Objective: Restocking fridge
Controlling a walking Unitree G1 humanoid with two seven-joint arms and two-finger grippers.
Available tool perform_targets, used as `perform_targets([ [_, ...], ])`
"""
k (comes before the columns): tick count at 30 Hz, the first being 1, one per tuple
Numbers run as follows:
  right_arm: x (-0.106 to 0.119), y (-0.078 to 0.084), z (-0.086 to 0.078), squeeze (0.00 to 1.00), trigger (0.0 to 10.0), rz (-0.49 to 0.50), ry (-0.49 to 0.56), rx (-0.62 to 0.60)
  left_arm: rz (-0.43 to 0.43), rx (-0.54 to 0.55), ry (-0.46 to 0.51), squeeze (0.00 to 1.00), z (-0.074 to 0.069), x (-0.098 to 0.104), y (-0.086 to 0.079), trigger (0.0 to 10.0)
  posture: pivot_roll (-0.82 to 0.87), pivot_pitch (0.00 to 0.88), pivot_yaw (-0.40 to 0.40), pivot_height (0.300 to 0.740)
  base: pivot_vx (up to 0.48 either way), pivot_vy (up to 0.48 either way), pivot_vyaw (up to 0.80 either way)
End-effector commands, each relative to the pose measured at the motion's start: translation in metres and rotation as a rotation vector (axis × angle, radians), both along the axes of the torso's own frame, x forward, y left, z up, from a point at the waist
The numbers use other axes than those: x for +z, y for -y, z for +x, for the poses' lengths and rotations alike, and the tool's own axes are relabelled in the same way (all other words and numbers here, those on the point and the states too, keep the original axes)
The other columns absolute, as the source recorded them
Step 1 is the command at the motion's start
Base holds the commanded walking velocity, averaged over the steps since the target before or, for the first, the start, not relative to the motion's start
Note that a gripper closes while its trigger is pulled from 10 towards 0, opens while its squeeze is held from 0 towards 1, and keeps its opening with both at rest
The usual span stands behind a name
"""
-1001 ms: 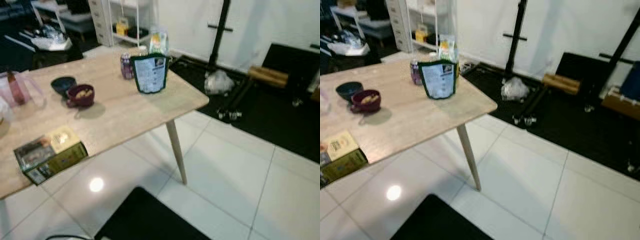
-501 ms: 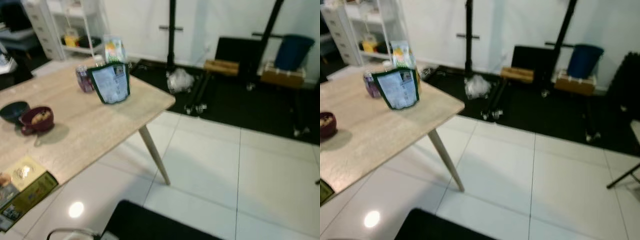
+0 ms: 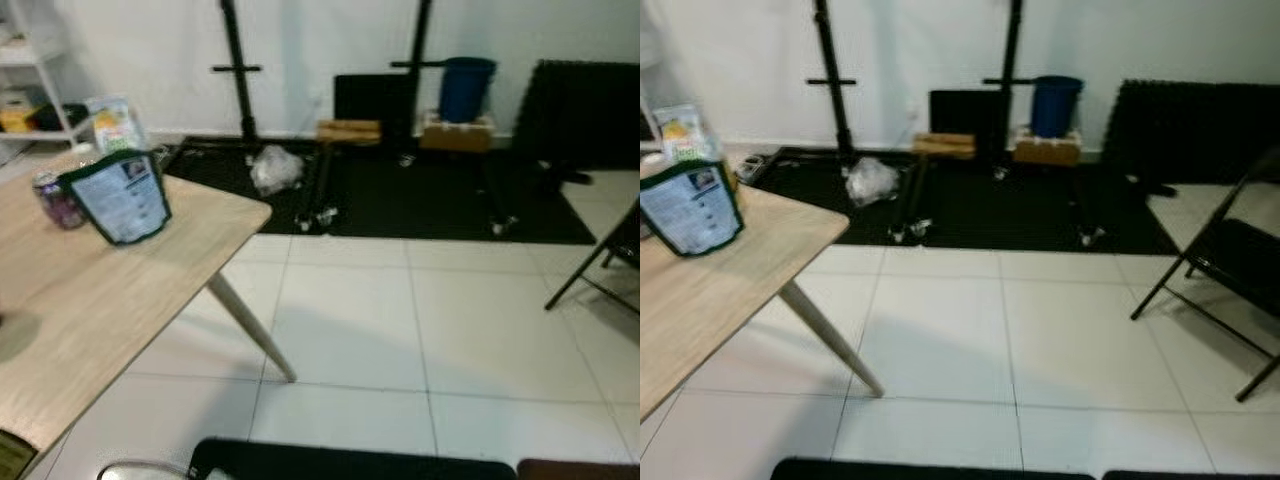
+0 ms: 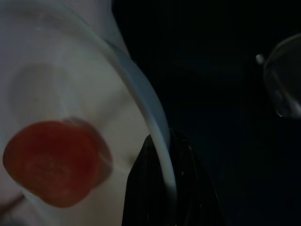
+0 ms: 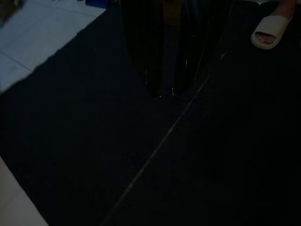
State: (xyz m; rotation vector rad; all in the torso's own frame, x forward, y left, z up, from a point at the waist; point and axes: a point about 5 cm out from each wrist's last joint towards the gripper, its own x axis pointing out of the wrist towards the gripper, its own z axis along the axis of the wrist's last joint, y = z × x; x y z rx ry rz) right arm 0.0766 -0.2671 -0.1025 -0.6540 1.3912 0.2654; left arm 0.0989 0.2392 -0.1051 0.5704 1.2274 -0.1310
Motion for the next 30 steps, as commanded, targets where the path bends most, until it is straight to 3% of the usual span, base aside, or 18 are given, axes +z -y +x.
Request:
perform_targets([
  [1, -0.002, -0.005, 0.0, 0.0, 10.0, 0.015, 0.006, -0.017, -0.003, -0.014, -0.032, 0.0, -0.007, -0.002, 0.002, 10.0, 0.03, 0.0, 0.007, 0.74, 0.0, 0.0, -0.79],
  [30, -0.002, -0.006, -0.001, 0.0, 10.0, 0.008, 0.02, -0.033, -0.027, -0.112, -0.043, 0.0, 0.003, -0.002, 0.012, 10.0, 0.01, 0.0, 0.017, 0.74, 0.0, 0.0, -0.79],
])
